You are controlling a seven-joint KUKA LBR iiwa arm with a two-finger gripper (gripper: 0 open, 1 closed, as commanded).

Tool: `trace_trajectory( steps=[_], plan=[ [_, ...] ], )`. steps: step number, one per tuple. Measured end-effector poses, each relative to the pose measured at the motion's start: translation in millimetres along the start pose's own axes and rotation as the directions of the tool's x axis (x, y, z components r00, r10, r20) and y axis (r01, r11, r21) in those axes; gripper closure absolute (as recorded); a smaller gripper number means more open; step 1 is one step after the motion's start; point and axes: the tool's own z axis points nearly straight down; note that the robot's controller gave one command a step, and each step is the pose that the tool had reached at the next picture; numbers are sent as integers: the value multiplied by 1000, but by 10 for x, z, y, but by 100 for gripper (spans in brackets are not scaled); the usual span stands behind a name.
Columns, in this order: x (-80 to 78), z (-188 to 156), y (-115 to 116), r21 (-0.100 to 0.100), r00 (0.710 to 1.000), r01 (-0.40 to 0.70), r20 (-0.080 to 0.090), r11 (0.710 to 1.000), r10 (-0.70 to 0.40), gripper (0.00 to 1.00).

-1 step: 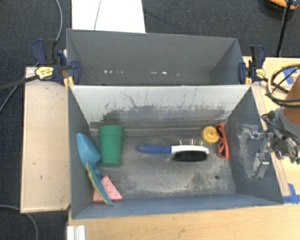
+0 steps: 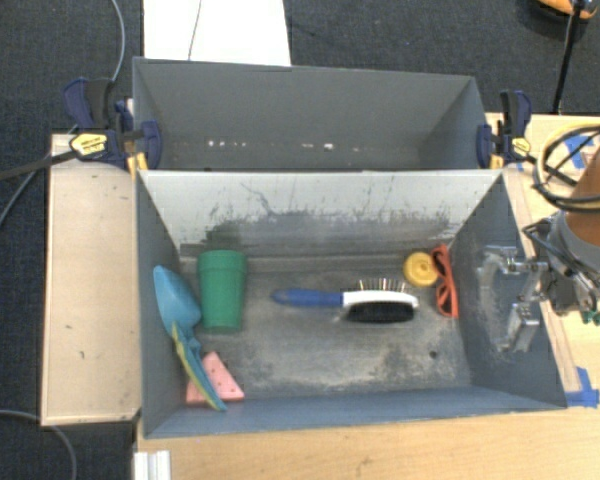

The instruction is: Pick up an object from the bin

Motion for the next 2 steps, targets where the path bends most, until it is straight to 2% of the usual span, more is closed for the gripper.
trace_trajectory(
  steps=[1, 2],
  plan=[
    [-184, 638, 354, -1, 992, 124, 1, 992, -124, 0],
    [-728, 585, 807, -1, 1000, -30, 2, 1000, 30, 0]
  ],
)
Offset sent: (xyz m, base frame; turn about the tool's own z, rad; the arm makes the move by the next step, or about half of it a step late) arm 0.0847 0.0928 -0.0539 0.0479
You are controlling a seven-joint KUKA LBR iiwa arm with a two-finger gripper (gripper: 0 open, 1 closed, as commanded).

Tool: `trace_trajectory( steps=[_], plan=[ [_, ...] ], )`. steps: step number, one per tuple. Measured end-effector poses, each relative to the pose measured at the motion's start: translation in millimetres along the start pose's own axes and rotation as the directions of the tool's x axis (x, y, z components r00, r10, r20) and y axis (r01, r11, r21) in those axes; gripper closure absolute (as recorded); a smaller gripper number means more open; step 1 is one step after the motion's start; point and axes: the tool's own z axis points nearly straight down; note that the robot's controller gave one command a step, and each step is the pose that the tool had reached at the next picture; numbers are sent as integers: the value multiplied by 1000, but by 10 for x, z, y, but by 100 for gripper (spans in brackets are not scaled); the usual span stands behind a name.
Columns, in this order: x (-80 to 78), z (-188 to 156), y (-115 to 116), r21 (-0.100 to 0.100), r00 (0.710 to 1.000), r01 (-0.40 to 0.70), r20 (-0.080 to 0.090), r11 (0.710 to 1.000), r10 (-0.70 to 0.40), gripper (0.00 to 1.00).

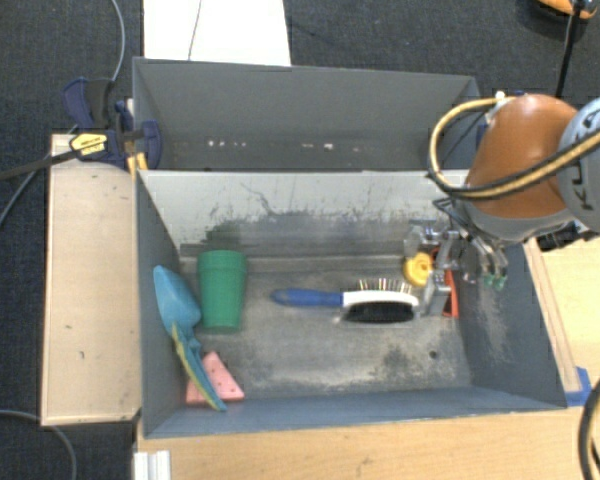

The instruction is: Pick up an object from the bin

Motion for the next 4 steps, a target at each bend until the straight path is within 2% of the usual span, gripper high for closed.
trace_trajectory(
  steps=[1, 2, 3, 4],
  plan=[
    [19, 179, 431, -1, 996, 90, 1, 996, -90, 0],
    [-148, 713, 566, 1, 982, 188, 5, 982, -188, 0],
    [-96, 930, 602, 0, 974, 225, 5, 974, -225, 100],
    [-81, 902, 603, 0, 973, 229, 3, 973, -229, 100]
  ],
)
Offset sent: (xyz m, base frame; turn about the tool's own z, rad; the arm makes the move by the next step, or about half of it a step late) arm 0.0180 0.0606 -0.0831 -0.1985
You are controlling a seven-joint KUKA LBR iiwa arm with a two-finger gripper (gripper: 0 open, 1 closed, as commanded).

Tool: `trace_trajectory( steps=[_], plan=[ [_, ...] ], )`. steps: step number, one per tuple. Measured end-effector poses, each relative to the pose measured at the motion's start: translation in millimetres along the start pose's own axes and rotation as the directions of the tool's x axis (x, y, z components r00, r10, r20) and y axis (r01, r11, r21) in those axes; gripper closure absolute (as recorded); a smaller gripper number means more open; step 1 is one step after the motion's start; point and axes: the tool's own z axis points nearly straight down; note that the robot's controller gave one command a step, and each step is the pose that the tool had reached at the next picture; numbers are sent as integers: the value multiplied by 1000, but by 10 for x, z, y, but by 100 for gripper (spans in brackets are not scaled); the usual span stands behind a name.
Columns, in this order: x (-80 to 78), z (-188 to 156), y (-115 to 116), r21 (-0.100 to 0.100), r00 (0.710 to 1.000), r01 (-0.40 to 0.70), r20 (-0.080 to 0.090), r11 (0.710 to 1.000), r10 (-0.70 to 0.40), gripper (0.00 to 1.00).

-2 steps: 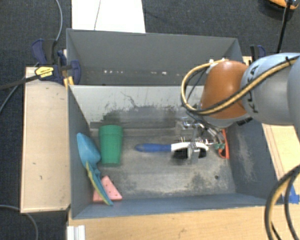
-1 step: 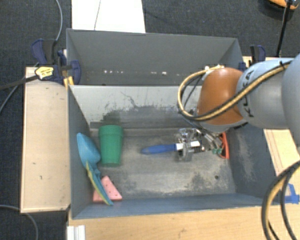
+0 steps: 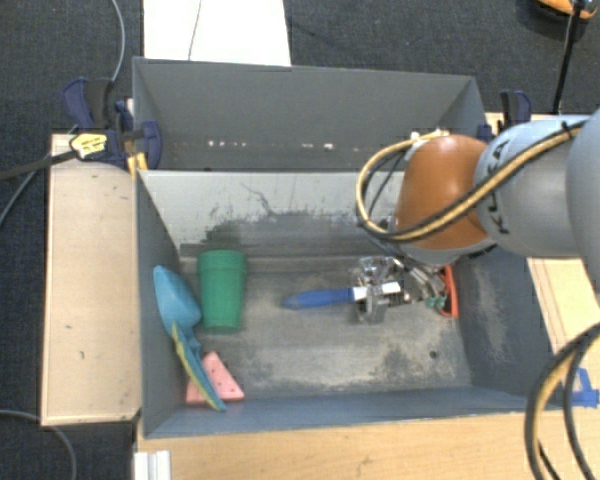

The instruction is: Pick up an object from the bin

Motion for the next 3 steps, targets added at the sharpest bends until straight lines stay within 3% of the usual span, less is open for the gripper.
trace_trajectory(
  steps=[3],
  plan=[
    [-4, -180, 0, 0, 1000, 1, 1, 1000, -1, 100]
  ],
)
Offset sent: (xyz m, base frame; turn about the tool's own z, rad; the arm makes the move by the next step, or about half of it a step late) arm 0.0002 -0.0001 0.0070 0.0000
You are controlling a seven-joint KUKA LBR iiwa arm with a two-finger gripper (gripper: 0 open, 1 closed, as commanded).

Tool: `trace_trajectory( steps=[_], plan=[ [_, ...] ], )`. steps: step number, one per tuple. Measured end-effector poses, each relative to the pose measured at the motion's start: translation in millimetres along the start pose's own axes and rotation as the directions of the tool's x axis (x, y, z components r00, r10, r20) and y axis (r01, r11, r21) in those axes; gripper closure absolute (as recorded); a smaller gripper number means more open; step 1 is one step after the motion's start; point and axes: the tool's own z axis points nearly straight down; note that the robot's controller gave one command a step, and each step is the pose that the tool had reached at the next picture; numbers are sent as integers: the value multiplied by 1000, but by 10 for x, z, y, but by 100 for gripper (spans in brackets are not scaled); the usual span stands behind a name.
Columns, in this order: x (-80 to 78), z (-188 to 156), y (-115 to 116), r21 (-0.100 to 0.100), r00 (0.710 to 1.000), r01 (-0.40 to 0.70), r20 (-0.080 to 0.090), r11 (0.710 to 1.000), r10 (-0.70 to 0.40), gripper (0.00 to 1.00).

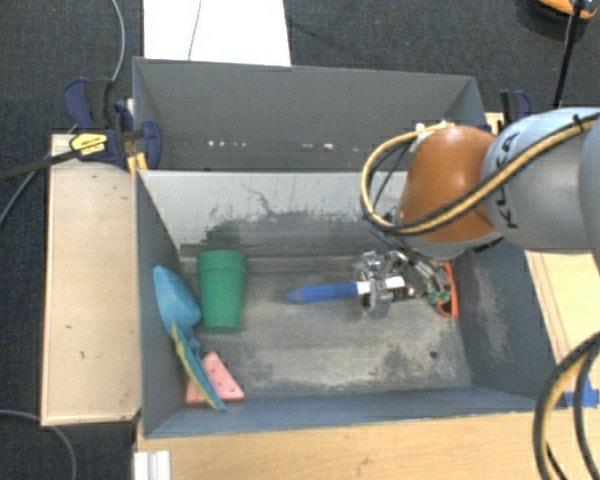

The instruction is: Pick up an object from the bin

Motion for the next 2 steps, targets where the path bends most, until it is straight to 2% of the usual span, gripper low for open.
trace_trajectory(
  steps=[1, 2],
  plan=[
    [15, -78, 5, -1, 1000, 0, -6, 1000, 0, 100],
    [27, -295, 7, -2, 1000, 1, -11, 1000, -1, 100]
  ],
)
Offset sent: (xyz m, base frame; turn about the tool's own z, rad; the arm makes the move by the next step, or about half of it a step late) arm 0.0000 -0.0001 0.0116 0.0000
